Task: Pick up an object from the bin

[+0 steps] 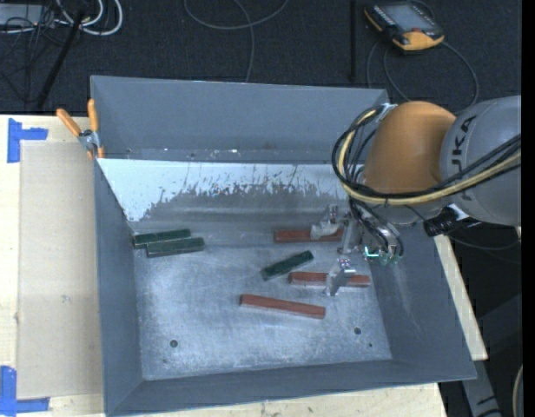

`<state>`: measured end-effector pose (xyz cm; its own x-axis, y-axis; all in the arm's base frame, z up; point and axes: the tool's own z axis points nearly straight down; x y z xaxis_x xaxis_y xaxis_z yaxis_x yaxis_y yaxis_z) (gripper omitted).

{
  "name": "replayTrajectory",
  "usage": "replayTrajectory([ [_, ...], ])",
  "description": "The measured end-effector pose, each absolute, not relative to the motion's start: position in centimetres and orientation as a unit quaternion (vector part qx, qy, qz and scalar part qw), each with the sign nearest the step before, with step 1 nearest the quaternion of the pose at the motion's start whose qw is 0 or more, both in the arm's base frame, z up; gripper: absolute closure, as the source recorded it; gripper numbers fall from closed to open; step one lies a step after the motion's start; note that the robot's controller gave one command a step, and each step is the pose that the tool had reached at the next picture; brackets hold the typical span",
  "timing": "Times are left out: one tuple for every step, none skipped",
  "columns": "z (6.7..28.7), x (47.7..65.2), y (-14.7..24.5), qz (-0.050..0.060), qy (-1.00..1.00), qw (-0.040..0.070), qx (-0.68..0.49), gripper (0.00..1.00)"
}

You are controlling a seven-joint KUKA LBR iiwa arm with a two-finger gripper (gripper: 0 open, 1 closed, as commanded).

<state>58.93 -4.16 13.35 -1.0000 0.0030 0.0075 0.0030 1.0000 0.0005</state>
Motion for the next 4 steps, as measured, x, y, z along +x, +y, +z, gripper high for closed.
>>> replayTrajectory([
  [13.7,59.1,-4.2,0.0,-1.0,0.0,-0.001,0.0],
  [13.3,59.1,-4.0,0.001,-1.0,-0.002,0.003,0.0],
  [15.5,57.9,-3.4,-0.001,-1.0,0.006,0.019,0.0],
  [7.6,57.3,-3.6,0.0,-1.0,-0.002,0.028,1.0],
])
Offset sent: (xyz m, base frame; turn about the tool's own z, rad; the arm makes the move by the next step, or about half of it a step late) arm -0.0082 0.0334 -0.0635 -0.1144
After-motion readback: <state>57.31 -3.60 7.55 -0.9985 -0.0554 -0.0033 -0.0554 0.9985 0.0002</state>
